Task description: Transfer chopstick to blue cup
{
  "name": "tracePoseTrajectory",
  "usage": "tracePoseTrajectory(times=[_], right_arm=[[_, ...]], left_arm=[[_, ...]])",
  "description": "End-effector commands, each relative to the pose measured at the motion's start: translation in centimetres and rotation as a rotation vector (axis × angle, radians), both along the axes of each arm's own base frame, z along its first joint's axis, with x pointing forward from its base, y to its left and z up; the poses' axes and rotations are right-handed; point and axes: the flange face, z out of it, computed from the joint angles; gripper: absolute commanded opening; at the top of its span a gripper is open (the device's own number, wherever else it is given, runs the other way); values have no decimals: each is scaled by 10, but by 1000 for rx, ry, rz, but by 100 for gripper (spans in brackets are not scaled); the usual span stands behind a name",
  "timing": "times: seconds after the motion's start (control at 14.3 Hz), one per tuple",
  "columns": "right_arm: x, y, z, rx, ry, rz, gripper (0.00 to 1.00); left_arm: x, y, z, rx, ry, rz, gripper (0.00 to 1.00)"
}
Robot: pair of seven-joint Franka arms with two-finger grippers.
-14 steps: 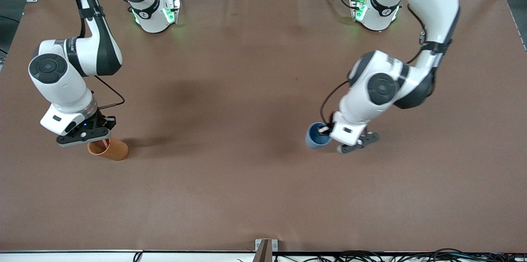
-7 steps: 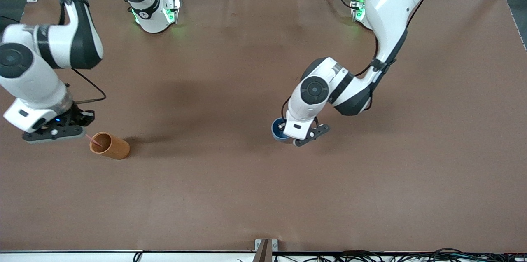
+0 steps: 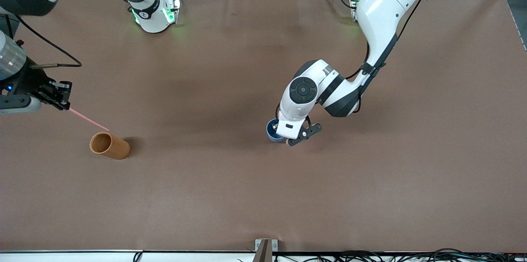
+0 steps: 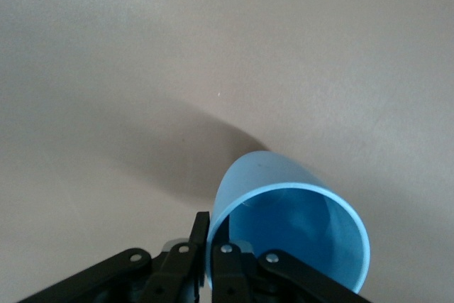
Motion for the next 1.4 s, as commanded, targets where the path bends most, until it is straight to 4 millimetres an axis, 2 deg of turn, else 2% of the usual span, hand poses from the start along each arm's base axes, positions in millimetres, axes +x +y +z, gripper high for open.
tracePoseTrajectory(times=[0.0,0.14,0.21,0.28,0.35,0.42,0.49,0.56,0.7,0.84,0.98,1.12,1.33], right_arm=[[-2,57,2,47,0,-75,0],[-9,97,10,69,-22,-171,0],[-12,116,20,90,-40,-202,0],[-16,134,30,119,-49,-214,0],[-17,147,25,148,-32,-227,0],[-16,154,21,181,-15,-260,0],[-14,163,15,197,0,-291,0],[-15,182,15,204,-2,-295,0],[-16,231,12,224,-9,-318,0],[-16,281,3,239,-7,-346,0],[-22,325,-10,246,5,-372,0],[-36,369,-26,239,13,-391,0],[-62,436,-65,204,-35,-361,0]], left_arm=[[5,-4,-4,-5,-21,21,4],[4,-5,-5,-5,-20,23,7],[4,-5,-5,-5,-20,23,14],[6,-3,-3,-5,-24,23,49],[7,-2,3,-10,-29,20,99],[9,0,15,-13,-36,23,100],[13,8,37,-5,-52,23,100],[21,28,68,30,-56,2,100],[27,67,130,79,-56,-122,100],[31,107,181,99,-53,-174,100],[44,162,220,96,-62,-254,100],[46,219,263,84,-55,-315,100],[36,293,312,49,-40,-472,100]])
